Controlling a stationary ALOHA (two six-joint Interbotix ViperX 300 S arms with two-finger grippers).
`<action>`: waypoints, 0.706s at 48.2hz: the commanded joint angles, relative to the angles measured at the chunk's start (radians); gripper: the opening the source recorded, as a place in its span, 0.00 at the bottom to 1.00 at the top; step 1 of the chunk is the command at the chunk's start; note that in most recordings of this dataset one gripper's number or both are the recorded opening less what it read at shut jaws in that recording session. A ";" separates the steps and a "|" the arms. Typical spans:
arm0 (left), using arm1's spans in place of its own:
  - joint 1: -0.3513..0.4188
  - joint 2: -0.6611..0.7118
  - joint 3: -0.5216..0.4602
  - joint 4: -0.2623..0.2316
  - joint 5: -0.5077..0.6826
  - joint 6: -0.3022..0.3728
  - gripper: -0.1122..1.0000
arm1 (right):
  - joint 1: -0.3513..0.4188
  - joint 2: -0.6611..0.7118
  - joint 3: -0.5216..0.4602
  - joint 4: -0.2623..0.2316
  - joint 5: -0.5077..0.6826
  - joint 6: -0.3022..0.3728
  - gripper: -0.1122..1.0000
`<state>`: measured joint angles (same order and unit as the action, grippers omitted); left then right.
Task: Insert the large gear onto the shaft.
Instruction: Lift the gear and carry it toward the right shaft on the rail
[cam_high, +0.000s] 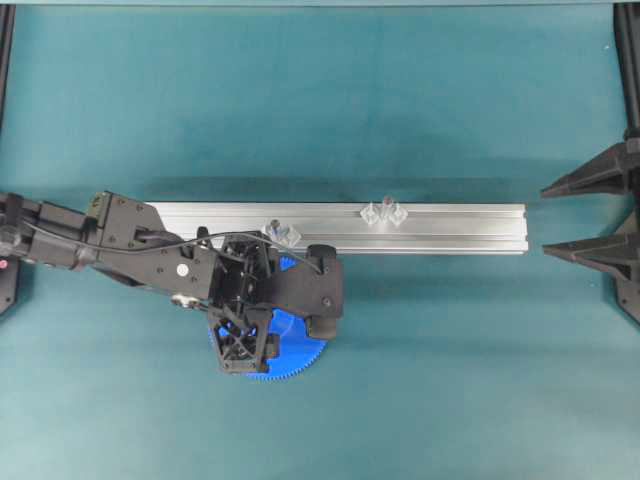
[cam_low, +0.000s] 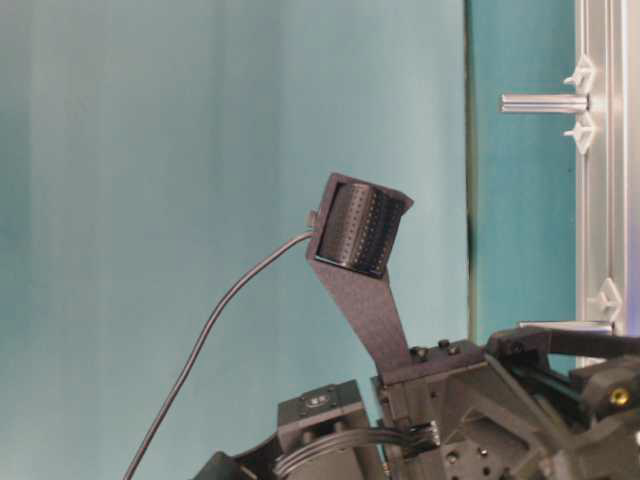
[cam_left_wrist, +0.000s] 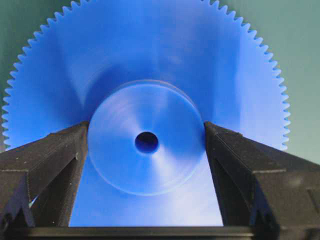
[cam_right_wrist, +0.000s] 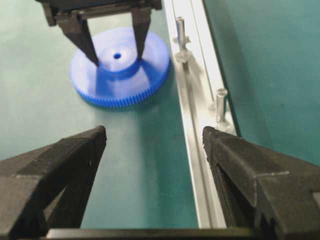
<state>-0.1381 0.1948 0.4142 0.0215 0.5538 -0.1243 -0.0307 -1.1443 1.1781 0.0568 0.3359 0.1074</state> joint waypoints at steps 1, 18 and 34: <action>0.002 -0.048 -0.046 0.005 0.014 -0.002 0.81 | 0.002 0.006 -0.008 0.002 -0.009 0.011 0.87; 0.002 -0.058 -0.144 0.005 0.106 0.021 0.81 | 0.003 0.002 0.000 0.002 -0.009 0.011 0.87; 0.029 -0.078 -0.331 0.005 0.285 0.218 0.81 | 0.003 -0.011 0.008 0.003 -0.011 0.011 0.87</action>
<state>-0.1304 0.1641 0.1549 0.0230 0.8191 0.0706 -0.0307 -1.1612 1.1950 0.0568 0.3344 0.1089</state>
